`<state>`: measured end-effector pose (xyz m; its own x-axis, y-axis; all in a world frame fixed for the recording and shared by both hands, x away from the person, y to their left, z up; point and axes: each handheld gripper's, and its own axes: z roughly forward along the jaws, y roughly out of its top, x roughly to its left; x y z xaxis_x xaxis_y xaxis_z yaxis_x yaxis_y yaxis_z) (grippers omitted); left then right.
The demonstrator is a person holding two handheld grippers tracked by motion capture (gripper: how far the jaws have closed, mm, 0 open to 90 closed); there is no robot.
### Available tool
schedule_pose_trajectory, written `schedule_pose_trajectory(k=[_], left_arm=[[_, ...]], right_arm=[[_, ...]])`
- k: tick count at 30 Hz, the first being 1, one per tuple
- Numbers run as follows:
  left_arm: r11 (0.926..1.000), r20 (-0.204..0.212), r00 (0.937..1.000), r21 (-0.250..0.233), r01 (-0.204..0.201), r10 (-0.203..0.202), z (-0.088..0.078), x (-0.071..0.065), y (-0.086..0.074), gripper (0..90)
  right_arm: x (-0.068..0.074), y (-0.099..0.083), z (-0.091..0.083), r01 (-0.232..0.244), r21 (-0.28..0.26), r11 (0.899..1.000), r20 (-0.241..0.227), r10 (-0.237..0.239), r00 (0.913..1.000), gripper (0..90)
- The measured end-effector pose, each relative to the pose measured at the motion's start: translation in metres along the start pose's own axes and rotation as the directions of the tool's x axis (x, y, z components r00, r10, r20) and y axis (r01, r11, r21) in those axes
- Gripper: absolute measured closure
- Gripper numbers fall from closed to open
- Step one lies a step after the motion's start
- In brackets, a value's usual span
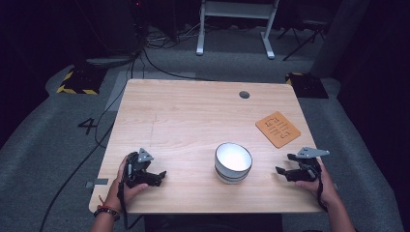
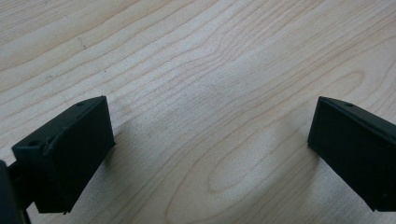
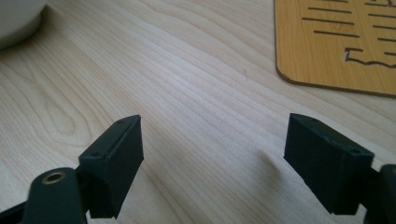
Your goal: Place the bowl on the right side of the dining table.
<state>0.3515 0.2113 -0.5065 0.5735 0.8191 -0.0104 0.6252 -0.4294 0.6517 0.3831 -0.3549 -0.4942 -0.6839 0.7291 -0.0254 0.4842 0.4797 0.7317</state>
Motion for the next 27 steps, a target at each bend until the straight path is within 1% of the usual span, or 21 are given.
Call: schedule_pose_trajectory(k=[3, 5, 6, 8, 9, 10, 13, 16, 24, 27], left_arm=[[1.0, 0.0, 1.0, 0.0, 0.0, 0.0, 0.0, 0.0, 0.0, 0.3], [1.0, 0.0, 1.0, 0.0, 0.0, 0.0, 0.0, 0.0, 0.0, 0.4], [1.0, 0.0, 1.0, 0.0, 0.0, 0.0, 0.0, 0.0, 0.0, 0.3], [1.0, 0.0, 1.0, 0.0, 0.0, 0.0, 0.0, 0.0, 0.0, 0.3], [1.0, 0.0, 1.0, 0.0, 0.0, 0.0, 0.0, 0.0, 0.0, 0.3], [1.0, 0.0, 1.0, 0.0, 0.0, 0.0, 0.0, 0.0, 0.0, 0.4], [1.0, 0.001, 1.0, 0.0, 0.001, -0.001, 0.0, 0.0, 0.0, 0.4], [1.0, 0.0, 1.0, 0.0, 0.0, 0.0, 0.0, 0.0, 0.0, 0.4], [1.0, 0.0, 1.0, 0.0, 0.0, 0.0, 0.0, 0.0, 0.0, 0.4], [1.0, 0.0, 1.0, 0.0, -0.002, 0.002, 0.0, 0.0, 0.0, 0.4]], right_arm=[[-0.001, 0.002, -0.003, -0.004, -0.021, 1.0, -0.018, 0.004, 0.9998, 21.0], [0.0, 0.004, -0.006, -0.011, -0.031, 0.999, -0.018, 0.011, 0.9998, 21.0], [0.0, 0.005, -0.007, -0.002, -0.036, 0.999, -0.023, 0.002, 0.9997, 21.2], [0.002, 0.006, -0.008, -0.005, -0.043, 0.999, -0.023, 0.004, 0.9997, 21.2], [0.003, 0.009, -0.012, 0.005, -0.05, 0.999, -0.028, -0.006, 0.9996, 21.4], [0.004, 0.01, -0.012, 0.001, -0.057, 0.998, -0.033, -0.003, 0.9994, 21.6], [0.009, 0.015, -0.017, 0.032, -0.065, 0.997, -0.038, -0.035, 0.9987, 22.9], [0.013, 0.02, -0.019, 0.04, -0.078, 0.996, -0.062, -0.044, 0.9971, 22.7], [0.027, 0.033, -0.021, 0.09, -0.094, 0.992, -0.085, -0.098, 0.9915, 22.9], [0.032, 0.037, -0.023, 0.094, -0.105, 0.99, -0.097, -0.104, 0.9898, 23.1]])
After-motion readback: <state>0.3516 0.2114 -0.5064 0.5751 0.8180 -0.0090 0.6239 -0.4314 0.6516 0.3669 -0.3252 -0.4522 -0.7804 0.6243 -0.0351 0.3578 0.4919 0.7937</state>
